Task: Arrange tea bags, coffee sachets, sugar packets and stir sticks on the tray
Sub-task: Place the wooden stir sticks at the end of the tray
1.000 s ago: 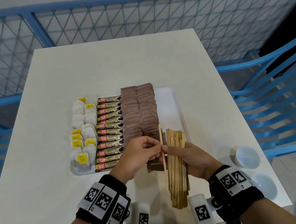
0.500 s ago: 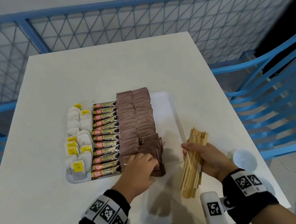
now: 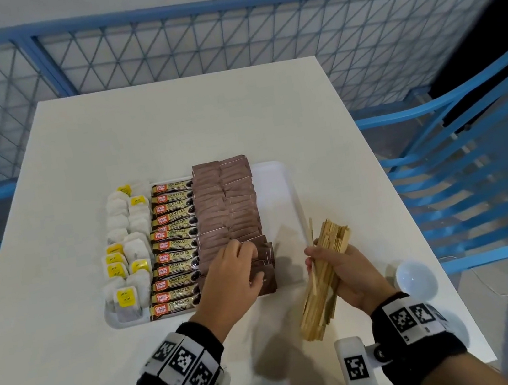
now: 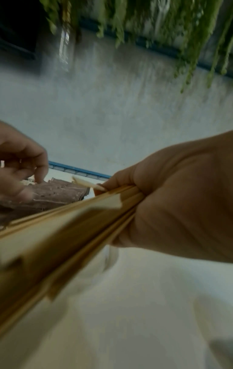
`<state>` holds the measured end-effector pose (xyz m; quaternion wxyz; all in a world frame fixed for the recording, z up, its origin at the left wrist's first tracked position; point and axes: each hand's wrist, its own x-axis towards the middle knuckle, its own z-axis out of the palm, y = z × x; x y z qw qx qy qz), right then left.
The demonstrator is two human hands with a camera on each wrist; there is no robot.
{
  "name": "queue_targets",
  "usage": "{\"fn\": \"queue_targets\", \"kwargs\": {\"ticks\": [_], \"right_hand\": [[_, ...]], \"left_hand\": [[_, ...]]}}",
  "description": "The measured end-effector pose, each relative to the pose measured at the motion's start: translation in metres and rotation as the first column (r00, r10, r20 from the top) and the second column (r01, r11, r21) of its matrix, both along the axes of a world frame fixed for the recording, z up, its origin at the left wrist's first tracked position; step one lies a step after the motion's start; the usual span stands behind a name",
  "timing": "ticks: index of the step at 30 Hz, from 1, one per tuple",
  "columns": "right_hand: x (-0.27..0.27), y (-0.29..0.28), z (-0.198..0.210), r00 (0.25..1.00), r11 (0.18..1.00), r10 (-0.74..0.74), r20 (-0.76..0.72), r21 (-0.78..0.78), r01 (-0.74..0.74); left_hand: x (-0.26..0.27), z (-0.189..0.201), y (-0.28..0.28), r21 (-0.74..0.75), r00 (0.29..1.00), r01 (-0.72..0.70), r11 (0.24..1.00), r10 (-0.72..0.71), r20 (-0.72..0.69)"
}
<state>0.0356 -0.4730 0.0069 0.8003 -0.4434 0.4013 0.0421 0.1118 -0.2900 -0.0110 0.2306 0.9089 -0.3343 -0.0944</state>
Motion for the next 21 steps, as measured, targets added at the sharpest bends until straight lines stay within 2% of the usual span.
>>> {"fn": "queue_targets", "kwargs": {"ticks": [2,4,5,6,7,8,9,10,11,12,13,15,17,19,21], "right_hand": [[0.008,0.004,0.007,0.995,0.999,-0.041,0.09,-0.018,0.043],[0.018,0.008,0.016,0.987,0.997,-0.05,0.153,-0.052,0.058],[0.023,0.01,0.021,0.982,0.996,-0.045,0.183,-0.069,0.059],[0.028,0.012,0.026,0.976,0.995,-0.037,0.215,-0.087,0.056],[0.033,0.015,0.031,0.968,0.993,-0.024,0.249,-0.105,0.052],[0.037,0.017,0.037,0.96,0.991,-0.015,0.28,-0.125,0.052],[0.041,0.02,0.043,0.949,0.988,-0.009,0.315,-0.144,0.057],[0.044,0.023,0.049,0.937,0.984,-0.005,0.35,-0.163,0.066],[0.048,0.026,0.053,0.927,0.979,-0.002,0.376,-0.187,0.078],[0.051,0.029,0.057,0.92,0.969,0.007,0.392,-0.229,0.09],[0.053,0.031,0.059,0.916,0.953,0.021,0.401,-0.285,0.103],[0.057,0.036,0.062,0.906,0.912,0.053,0.419,-0.391,0.127],[0.057,0.042,0.065,0.893,0.867,0.106,0.437,-0.48,0.132],[0.056,0.048,0.065,0.881,0.822,0.173,0.441,-0.557,0.117],[0.056,0.053,0.062,0.874,0.802,0.216,0.435,-0.589,0.095]], "left_hand": [[0.001,0.008,-0.003,-0.109,0.997,-0.07,0.992,0.065,-0.048],[0.004,0.02,-0.009,-0.22,0.97,-0.183,0.958,0.14,-0.196],[0.006,0.025,-0.012,-0.236,0.933,-0.259,0.937,0.179,-0.312],[0.009,0.029,-0.015,-0.207,0.864,-0.339,0.918,0.216,-0.455],[0.011,0.034,-0.018,-0.17,0.747,-0.431,0.886,0.245,-0.618],[0.013,0.037,-0.02,-0.133,0.571,-0.542,0.83,0.248,-0.782],[0.015,0.04,-0.022,-0.086,0.362,-0.645,0.759,0.205,-0.909],[0.016,0.043,-0.023,-0.027,0.167,-0.718,0.696,0.134,-0.977],[0.017,0.046,-0.024,0.034,0.011,-0.755,0.655,0.064,-0.998],[0.019,0.048,-0.024,0.079,-0.095,-0.755,0.651,0.01,-0.995],[0.02,0.05,-0.024,0.104,-0.162,-0.742,0.662,-0.027,-0.986],[0.022,0.057,-0.025,0.127,-0.24,-0.737,0.664,-0.082,-0.967],[0.022,0.065,-0.028,0.14,-0.271,-0.799,0.585,-0.142,-0.952],[0.023,0.068,-0.031,0.129,-0.233,-0.857,0.5,-0.152,-0.961],[0.025,0.068,-0.032,0.112,-0.202,-0.871,0.479,-0.14,-0.969]]}}
